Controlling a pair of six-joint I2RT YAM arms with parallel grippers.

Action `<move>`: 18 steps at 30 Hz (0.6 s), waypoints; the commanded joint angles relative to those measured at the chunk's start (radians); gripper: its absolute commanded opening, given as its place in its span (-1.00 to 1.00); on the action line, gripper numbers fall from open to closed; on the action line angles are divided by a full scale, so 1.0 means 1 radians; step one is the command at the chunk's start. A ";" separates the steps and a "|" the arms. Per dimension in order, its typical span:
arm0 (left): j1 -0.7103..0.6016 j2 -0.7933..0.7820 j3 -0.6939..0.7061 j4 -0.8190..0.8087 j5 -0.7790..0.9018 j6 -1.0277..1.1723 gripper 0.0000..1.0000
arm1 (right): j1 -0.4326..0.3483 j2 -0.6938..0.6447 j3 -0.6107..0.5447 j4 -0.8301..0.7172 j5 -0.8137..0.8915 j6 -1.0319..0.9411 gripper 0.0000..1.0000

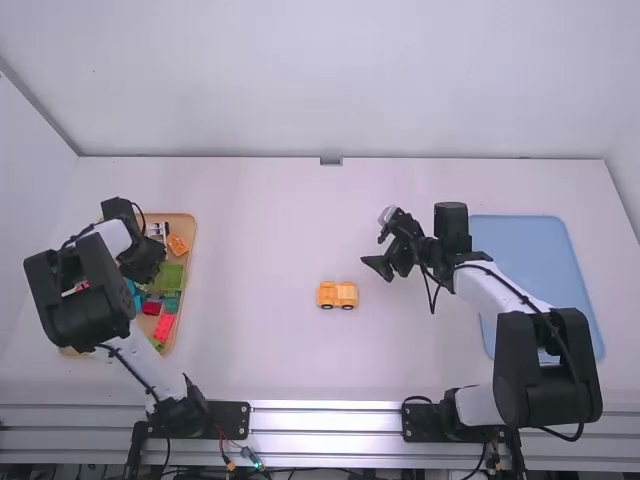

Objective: Assemble lego blocks to make yellow taxi

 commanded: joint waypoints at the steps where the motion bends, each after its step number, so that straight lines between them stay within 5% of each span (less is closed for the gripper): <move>1: -0.009 -0.002 -0.010 0.009 0.023 0.036 -0.26 | -0.002 -0.006 0.004 -0.002 -0.013 0.006 0.97; 13: -0.001 -0.002 -0.056 0.067 0.052 0.048 -0.48 | -0.001 -0.006 0.004 0.005 -0.013 0.006 0.97; 18: -0.007 -0.005 0.013 -0.014 0.042 0.064 -0.87 | 0.002 -0.006 0.004 0.014 -0.013 0.006 0.97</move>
